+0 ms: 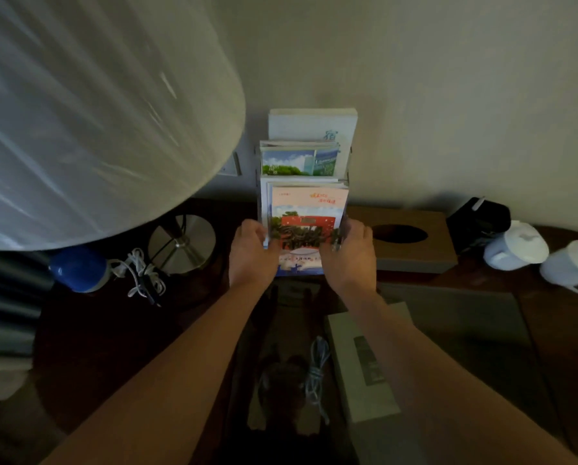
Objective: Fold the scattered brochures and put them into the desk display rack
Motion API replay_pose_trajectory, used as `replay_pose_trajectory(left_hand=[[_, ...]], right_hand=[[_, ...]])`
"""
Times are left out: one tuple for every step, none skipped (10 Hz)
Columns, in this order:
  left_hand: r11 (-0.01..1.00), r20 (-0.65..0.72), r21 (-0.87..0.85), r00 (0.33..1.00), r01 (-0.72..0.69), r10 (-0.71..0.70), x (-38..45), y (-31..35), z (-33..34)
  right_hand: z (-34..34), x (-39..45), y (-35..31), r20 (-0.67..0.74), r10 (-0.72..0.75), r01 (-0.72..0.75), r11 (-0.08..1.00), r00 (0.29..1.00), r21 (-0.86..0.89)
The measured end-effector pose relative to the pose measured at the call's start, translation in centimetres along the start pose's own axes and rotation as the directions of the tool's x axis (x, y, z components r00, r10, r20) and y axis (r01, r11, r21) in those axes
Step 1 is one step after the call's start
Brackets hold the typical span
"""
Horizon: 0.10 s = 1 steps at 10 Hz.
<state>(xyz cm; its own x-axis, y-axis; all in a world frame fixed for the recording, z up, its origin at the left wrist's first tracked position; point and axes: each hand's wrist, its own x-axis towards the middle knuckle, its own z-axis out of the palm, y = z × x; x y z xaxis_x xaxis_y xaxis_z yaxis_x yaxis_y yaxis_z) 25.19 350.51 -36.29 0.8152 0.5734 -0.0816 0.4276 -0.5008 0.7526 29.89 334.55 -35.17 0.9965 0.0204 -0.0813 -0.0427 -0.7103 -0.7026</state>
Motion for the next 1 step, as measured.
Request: replay_pose_trajectory(left_hand=[[0.981, 0.21, 0.185, 0.978, -0.053, 0.013, -2.24, -1.2, -1.65]], right_hand=[[-1.07, -2.74, 0.42, 0.097, 0.05, -0.037, 0.991, 0.994, -0.125]])
